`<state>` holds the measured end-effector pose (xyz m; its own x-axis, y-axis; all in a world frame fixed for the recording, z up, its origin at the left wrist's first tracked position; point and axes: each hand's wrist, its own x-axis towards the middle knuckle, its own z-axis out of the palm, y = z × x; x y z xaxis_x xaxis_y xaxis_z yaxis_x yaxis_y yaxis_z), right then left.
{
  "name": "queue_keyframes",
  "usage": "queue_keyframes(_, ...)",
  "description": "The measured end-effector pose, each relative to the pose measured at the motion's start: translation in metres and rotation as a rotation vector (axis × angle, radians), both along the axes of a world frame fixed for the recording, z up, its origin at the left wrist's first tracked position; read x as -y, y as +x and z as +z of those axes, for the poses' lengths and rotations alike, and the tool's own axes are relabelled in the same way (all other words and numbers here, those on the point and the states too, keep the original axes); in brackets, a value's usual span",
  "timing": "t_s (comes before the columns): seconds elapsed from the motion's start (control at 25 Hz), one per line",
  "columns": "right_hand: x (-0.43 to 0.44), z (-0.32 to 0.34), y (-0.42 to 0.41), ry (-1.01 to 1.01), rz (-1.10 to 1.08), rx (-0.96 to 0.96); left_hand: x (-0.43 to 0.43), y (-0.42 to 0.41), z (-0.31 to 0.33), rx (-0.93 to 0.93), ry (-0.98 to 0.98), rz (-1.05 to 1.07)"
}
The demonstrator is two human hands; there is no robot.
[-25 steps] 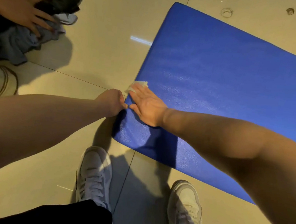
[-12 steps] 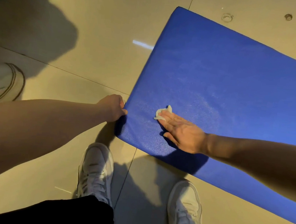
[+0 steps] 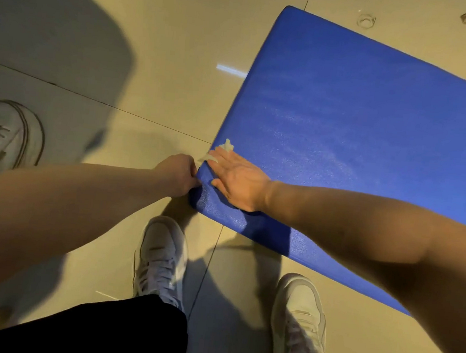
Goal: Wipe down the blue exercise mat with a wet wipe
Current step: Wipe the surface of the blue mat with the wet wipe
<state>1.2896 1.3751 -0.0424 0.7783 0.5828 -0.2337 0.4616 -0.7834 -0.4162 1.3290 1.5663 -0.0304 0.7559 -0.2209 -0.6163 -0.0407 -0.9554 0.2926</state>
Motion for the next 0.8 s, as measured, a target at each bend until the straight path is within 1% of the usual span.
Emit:
queue_keyframes(0.16,0.013,0.006,-0.061,0.075,0.048,-0.027,0.002,-0.004,0.006,-0.024,0.004,0.059)
queue_keyframes(0.24,0.014,0.011,-0.086,0.068,0.122,0.0,0.001,-0.006,0.005,-0.02,0.015,0.073)
queue_keyframes(0.32,0.017,0.01,-0.078,0.033,0.154,-0.009,0.002,-0.006,0.005,-0.019,0.028,0.071)
queue_keyframes(0.36,0.016,0.009,-0.064,0.025,0.109,-0.026,0.003,-0.004,0.005,-0.021,0.035,0.06)
queue_keyframes(0.44,0.018,0.004,-0.028,0.023,-0.055,-0.018,0.005,-0.002,0.007,-0.026,0.058,0.032)
queue_keyframes(0.48,0.019,0.002,-0.012,-0.022,-0.113,-0.001,0.006,-0.001,0.008,-0.028,0.065,0.026)
queue_keyframes(0.56,0.014,-0.001,-0.001,-0.123,-0.136,0.03,0.005,-0.002,0.009,-0.034,0.065,0.03)
queue_keyframes(0.6,0.009,-0.003,-0.004,-0.127,-0.122,0.03,0.004,-0.003,0.008,-0.041,0.056,0.037)
queue_keyframes(0.8,-0.015,-0.009,-0.063,0.001,-0.031,0.06,-0.003,-0.001,0.004,-0.049,0.003,0.06)
